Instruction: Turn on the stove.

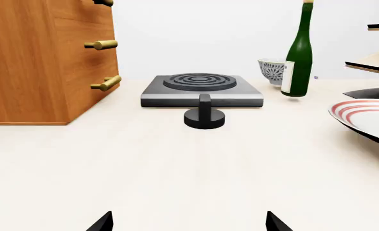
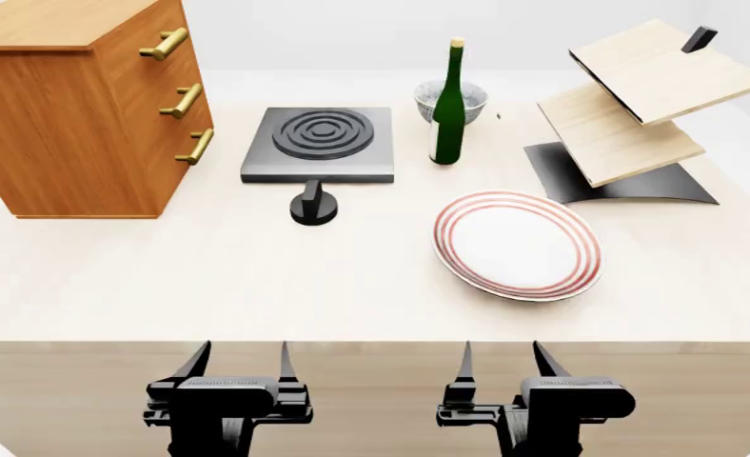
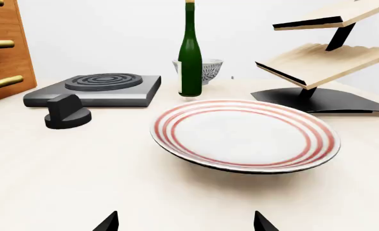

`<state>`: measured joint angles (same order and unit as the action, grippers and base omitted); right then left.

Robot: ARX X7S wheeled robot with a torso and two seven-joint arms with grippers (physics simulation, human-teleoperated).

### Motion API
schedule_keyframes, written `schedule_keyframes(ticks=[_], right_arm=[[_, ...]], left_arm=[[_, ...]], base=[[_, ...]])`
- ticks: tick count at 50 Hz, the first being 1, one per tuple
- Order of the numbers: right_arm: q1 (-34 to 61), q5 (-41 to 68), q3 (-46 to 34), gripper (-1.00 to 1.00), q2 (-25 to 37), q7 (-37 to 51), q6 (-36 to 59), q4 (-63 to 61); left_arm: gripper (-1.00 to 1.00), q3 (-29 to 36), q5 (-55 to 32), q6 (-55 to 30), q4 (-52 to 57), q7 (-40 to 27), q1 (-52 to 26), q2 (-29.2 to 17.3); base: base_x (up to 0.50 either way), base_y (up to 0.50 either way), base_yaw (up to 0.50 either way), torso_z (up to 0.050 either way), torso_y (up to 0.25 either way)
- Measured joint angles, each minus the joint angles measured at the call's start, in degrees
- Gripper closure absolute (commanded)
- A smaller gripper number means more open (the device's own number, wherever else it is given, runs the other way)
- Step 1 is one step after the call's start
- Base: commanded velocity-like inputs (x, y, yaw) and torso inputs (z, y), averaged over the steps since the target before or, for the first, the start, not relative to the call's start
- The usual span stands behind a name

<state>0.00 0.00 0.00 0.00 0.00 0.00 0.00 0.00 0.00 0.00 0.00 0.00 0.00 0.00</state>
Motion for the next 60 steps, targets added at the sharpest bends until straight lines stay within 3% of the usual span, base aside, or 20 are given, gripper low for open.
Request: schedule_keyframes(ticks=[20, 42, 50, 60], right_arm=[[0.57, -0.15, -3.03, -1.0, 2.28, 5.43, 4.1, -2.01], [10.22, 11.82, 2.88, -1.0, 5.76, 7.09, 54.72, -41.69], [12.01, 14.11, 4.13, -1.0, 6.49, 7.56, 62.27, -48.06], [11.66, 17.04, 6.8, -1.0, 5.86, 6.68, 63.98, -51.06]], left_arm=[[-1.0, 2.25, -1.98, -3.92, 2.41, -3.51, -0.32, -2.55], [-1.0, -2.89, -15.65, -47.22, 36.55, -4.97, -8.04, -7.29], [-1.0, -3.96, -18.23, -53.7, 41.54, -5.28, -9.79, -8.26], [-1.0, -4.41, -19.67, -56.18, 43.86, -5.53, -10.23, -8.93]], base=[[0.0, 0.0, 0.0, 0.0, 0.0], [0.0, 0.0, 0.0, 0.0, 0.0], [0.04, 0.0, 0.0, 0.0, 0.0], [0.48, 0.0, 0.0, 0.0, 0.0]])
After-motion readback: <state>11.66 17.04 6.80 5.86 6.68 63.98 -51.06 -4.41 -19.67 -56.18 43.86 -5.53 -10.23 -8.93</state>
